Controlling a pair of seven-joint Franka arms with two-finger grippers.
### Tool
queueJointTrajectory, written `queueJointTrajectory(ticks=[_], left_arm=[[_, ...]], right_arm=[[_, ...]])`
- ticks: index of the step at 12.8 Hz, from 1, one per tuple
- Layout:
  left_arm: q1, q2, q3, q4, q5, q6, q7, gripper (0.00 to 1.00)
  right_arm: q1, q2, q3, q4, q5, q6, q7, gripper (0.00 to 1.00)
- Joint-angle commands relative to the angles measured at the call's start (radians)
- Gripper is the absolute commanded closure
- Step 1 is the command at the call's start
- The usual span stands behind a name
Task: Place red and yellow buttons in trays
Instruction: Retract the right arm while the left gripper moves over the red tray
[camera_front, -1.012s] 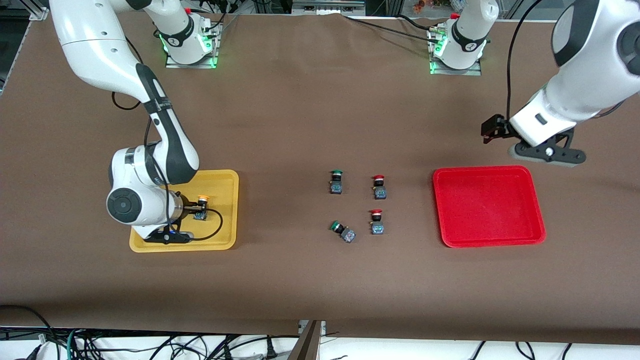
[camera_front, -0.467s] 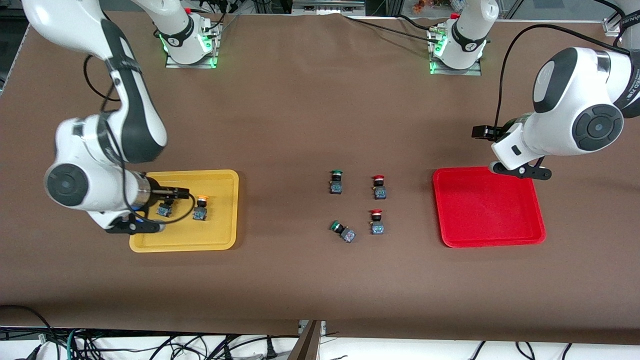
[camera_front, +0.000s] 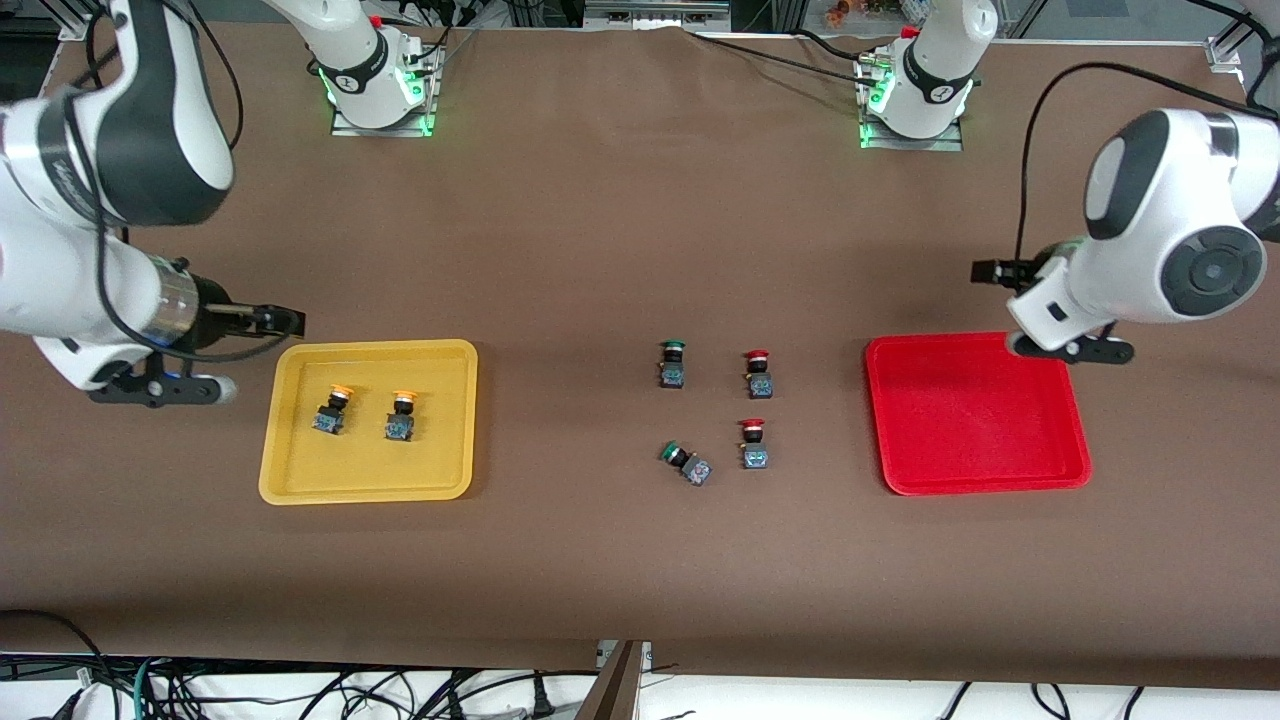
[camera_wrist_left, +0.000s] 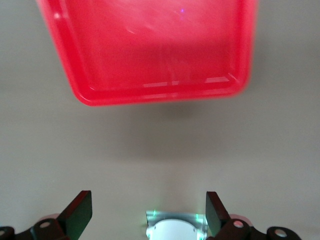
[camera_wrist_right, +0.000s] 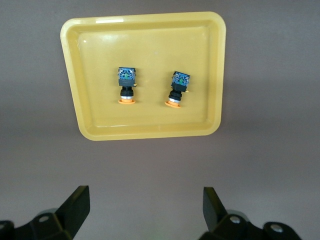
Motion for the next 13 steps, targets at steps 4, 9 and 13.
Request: queueJointTrajectory(ticks=[4, 9, 13], left_arm=[[0.156, 0.222, -0.008, 0.098, 0.020, 0.281, 0.009, 0.00], [0.158, 0.221, -0.022, 0.104, -0.001, 0.275, 0.018, 0.00], [0.182, 0.246, 0.010, 0.236, -0.117, 0.270, 0.000, 0.00]], right_arm=[[-0.002, -0.061, -0.065, -0.011, -0.004, -0.038, -0.168, 0.00], [-0.006, -0.061, -0.090, 0.055, -0.004, -0.132, -0.170, 0.00], [-0.025, -0.124, -0.073, 0.045, -0.001, -0.121, -0.183, 0.00]])
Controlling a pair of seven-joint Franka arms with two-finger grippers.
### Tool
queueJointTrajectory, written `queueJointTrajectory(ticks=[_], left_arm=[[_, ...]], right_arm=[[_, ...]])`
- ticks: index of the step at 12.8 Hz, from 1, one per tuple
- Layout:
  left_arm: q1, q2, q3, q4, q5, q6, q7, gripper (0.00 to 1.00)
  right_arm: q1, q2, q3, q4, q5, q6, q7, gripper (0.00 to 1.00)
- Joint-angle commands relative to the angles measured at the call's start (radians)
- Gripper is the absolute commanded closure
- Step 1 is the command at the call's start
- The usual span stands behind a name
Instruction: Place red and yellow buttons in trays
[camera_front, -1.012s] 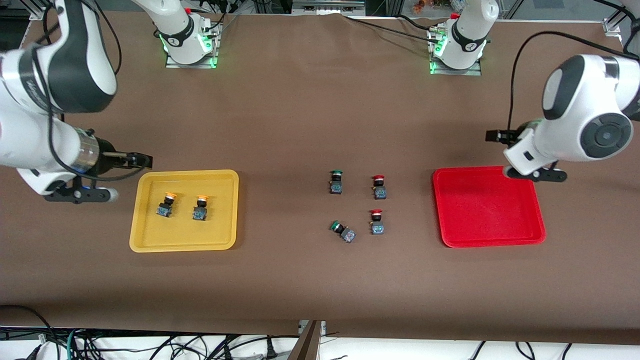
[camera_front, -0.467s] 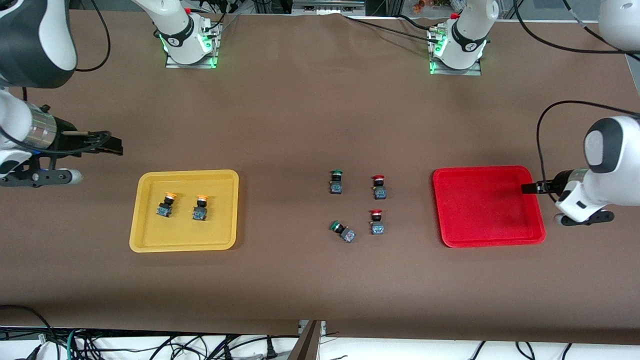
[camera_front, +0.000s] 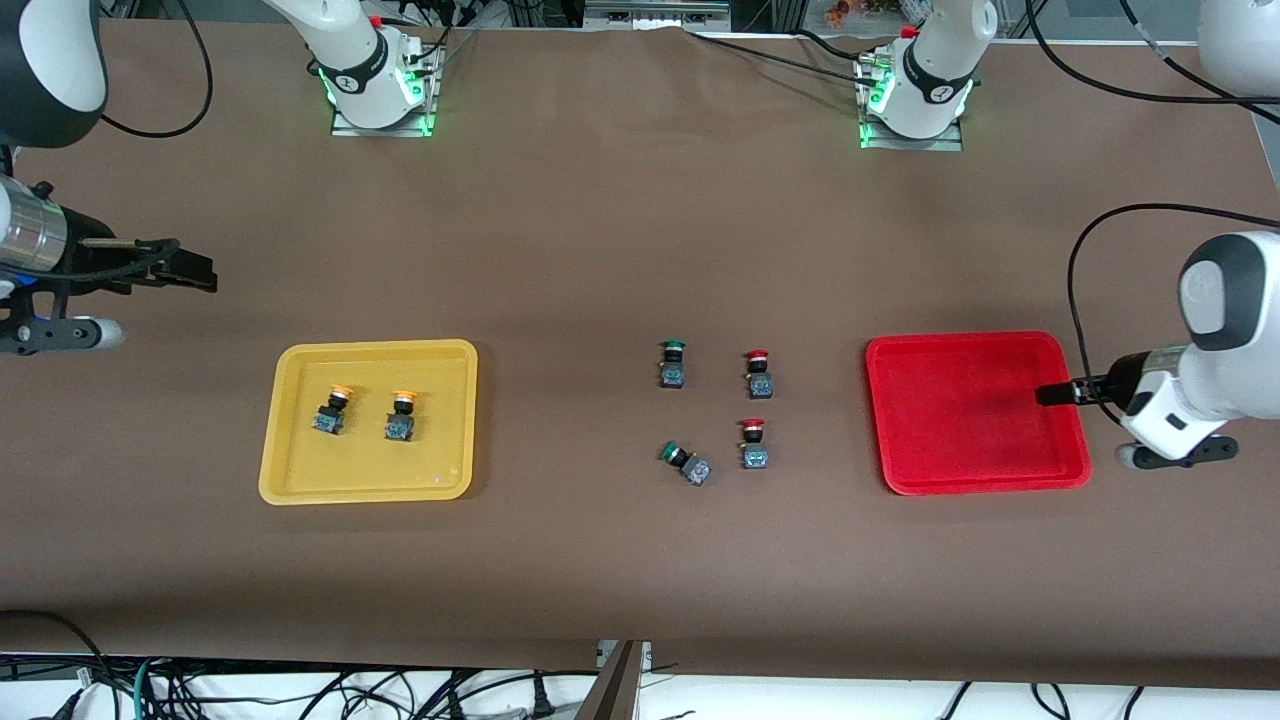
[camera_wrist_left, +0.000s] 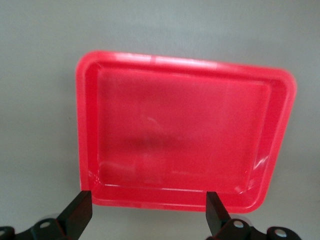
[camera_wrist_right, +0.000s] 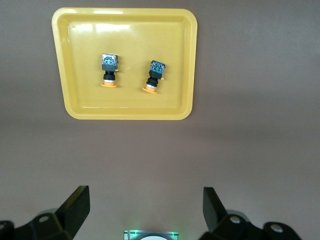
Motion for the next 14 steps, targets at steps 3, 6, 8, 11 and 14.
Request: queueJointTrajectory(ticks=[3, 6, 8, 11, 14], left_arm=[[-0.001, 0.014, 0.034, 0.093, 0.063, -0.095, -0.084, 0.00], [-0.088, 0.026, 0.033, 0.101, 0.070, -0.128, -0.228, 0.00], [-0.128, 0.065, 0.034, 0.102, 0.073, -0.129, -0.290, 0.00], [-0.158, 0.057, 0.037, 0.105, 0.073, -0.151, -0.296, 0.00], [-0.194, 0.101, 0.039, 0.093, 0.094, -0.157, -0.294, 0.00]], right_arm=[[-0.088, -0.155, 0.065, -0.050, 0.001, 0.034, -0.023, 0.00], [-0.103, -0.247, 0.073, -0.159, 0.002, 0.030, -0.023, 0.00], [-0.117, -0.276, 0.099, -0.200, -0.002, 0.026, -0.023, 0.00], [-0.116, -0.250, 0.093, -0.191, 0.002, 0.020, -0.026, 0.00], [-0.114, -0.246, 0.094, -0.171, -0.007, 0.002, -0.014, 0.00]])
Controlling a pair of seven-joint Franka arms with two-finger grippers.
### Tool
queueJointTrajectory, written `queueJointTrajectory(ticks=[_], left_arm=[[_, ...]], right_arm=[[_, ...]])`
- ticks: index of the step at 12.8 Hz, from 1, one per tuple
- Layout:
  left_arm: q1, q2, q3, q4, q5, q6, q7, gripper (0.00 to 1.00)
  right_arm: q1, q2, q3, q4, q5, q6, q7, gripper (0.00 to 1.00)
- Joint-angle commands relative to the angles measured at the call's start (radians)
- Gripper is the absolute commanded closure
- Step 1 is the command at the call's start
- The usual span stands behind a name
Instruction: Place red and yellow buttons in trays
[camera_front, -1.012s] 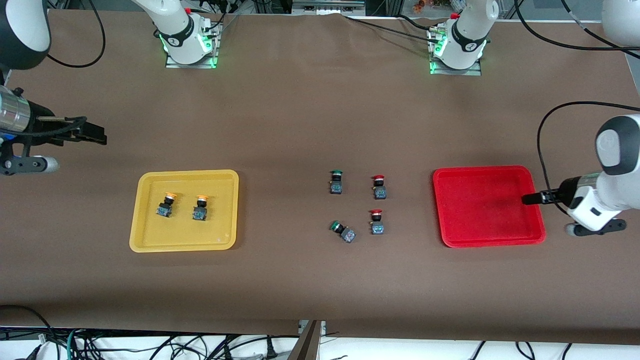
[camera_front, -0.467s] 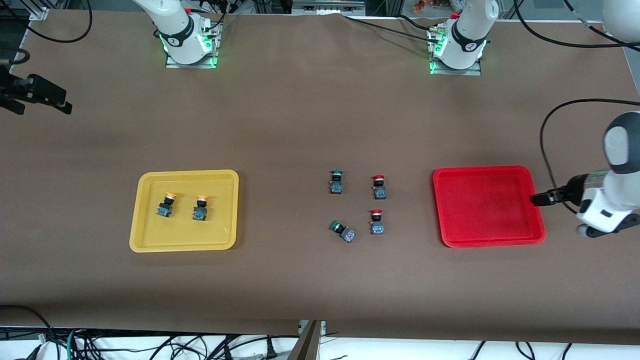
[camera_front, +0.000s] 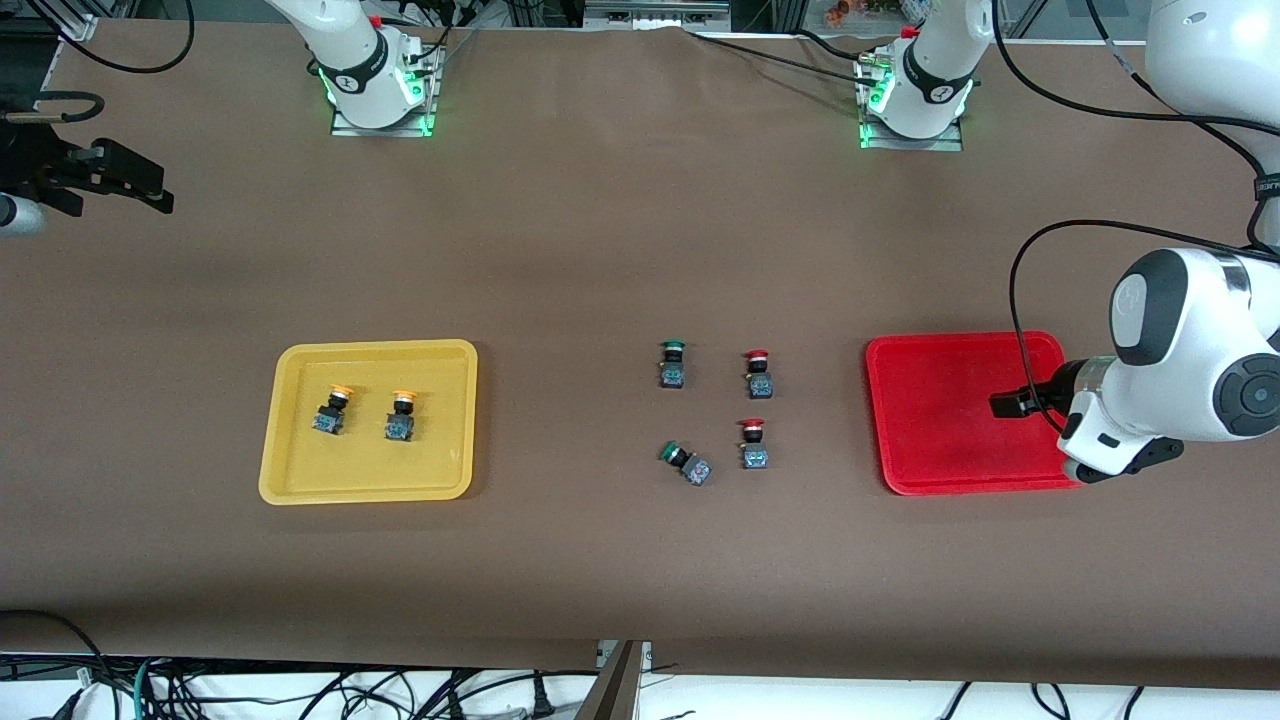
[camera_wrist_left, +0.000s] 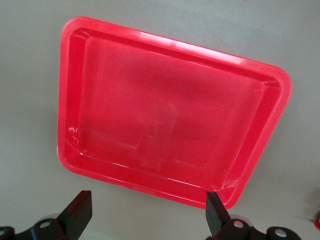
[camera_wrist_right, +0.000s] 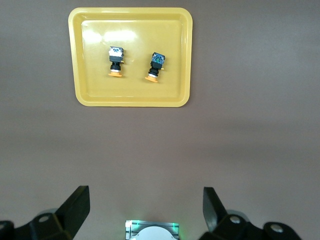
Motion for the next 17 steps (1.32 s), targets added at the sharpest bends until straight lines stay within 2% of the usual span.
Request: queueJointTrajectory(ticks=[1, 4, 10, 13, 16, 17], left_arm=[[-0.040, 0.043, 0.011, 0.027, 0.045, -0.031, -0.004, 0.00], [-0.041, 0.038, 0.009, 0.035, 0.039, -0.106, -0.006, 0.00], [-0.026, 0.029, 0.011, 0.036, 0.028, -0.109, 0.002, 0.00], [-0.031, -0.028, -0.006, 0.036, -0.014, -0.111, 0.014, 0.00], [-0.092, -0.013, -0.046, 0.058, -0.062, -0.082, -0.001, 0.00], [-0.159, -0.007, -0.048, 0.067, -0.052, -0.069, -0.030, 0.00]], right_arm=[[-0.017, -0.008, 0.013, 0.003, -0.007, -0.012, 0.001, 0.00], [-0.021, -0.004, 0.009, 0.005, -0.004, -0.010, 0.000, 0.00], [-0.020, -0.004, 0.009, 0.005, 0.001, -0.010, 0.001, 0.00], [-0.020, -0.004, 0.009, 0.005, 0.001, -0.010, 0.001, 0.00], [-0.020, -0.004, 0.008, 0.005, 0.001, -0.010, 0.001, 0.00], [-0.020, -0.004, 0.008, 0.005, 0.001, -0.010, 0.001, 0.00]])
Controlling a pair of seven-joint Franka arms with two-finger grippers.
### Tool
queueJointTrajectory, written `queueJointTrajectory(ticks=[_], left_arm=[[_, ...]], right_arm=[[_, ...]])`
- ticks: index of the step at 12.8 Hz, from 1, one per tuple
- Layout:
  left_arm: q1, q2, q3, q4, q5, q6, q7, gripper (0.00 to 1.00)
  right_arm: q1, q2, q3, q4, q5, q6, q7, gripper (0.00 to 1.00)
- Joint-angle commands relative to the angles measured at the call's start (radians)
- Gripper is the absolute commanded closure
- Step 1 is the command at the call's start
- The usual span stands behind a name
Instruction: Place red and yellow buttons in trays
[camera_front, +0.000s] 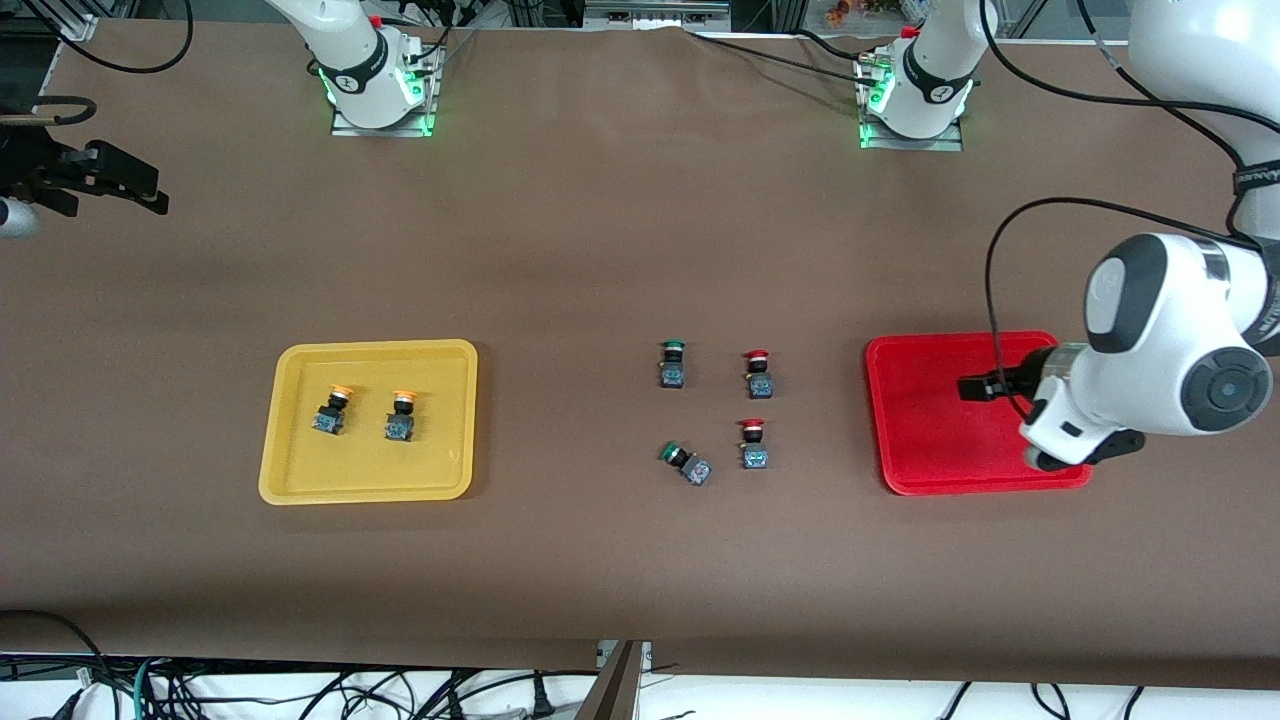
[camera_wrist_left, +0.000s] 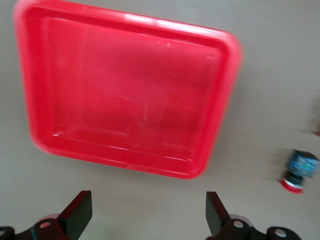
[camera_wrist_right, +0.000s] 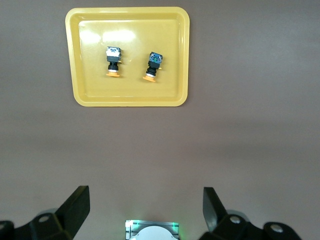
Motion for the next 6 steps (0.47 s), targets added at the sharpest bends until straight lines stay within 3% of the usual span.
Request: queueJointTrajectory(ticks=[1, 6], left_arm=[[-0.141, 0.031, 0.004, 0.027, -0.002, 0.050, -0.064, 0.00], [-0.348, 0.201, 0.010, 0.030, 0.005, 0.245, -0.150, 0.00]], right_arm=[[-0.010, -0.003, 0.009, 0.004, 0.001, -0.009, 0.001, 0.00], [-0.010, -0.003, 0.009, 0.004, 0.001, -0.009, 0.003, 0.00]])
